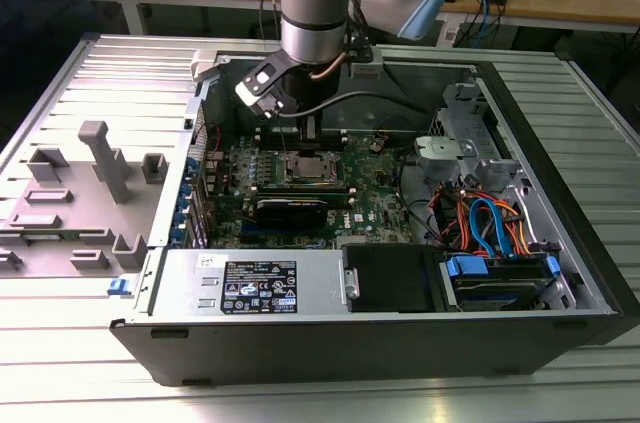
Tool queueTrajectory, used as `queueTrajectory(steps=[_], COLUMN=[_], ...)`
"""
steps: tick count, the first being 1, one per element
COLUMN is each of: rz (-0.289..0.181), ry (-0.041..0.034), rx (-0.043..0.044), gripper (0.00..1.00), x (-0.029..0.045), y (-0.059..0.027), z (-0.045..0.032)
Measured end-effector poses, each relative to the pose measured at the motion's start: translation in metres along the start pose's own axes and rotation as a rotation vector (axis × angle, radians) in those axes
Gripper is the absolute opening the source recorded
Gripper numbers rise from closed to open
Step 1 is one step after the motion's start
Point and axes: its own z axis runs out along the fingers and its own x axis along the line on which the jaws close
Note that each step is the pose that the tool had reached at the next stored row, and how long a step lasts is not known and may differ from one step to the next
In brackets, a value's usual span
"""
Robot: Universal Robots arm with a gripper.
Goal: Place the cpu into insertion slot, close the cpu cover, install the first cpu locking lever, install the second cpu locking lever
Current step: 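Close the cpu cover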
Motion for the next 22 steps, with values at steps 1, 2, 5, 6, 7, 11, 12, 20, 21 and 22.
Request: queueTrajectory(steps=[1,2,5,6,7,11,12,20,21,22], rz=[0.000,0.000,0.000,0.000,0.000,0.000,0.000,-0.001,-0.001,-0.002], ry=[0.0000,-0.0001,0.0001,0.0000,-0.0001,-0.0001,0.0000,-0.0004,-0.0017,-0.0022], rx=[0.0000,0.0001,-0.0001,0.0000,0.0001,0.0000,0.0000,0.0000,0.0000,0.0001], gripper=[0.11,0.11,0.11,0.11,0.11,0.11,0.11,0.11,0.11,0.11], x=[0.0000,0.0001,0.0003,0.0003,0.0003,0.0003,0.0003,0.0004,0.0004,0.0004], y=[-0.0030,-0.0054,-0.0125,-0.0134,-0.0142,-0.0147,-0.0148,-0.0152,-0.0152,-0.0152], z=[0.0017,0.0029,0.0072,0.0085,0.0099,0.0146,0.0163,0.0214,0.0199,0.0192])
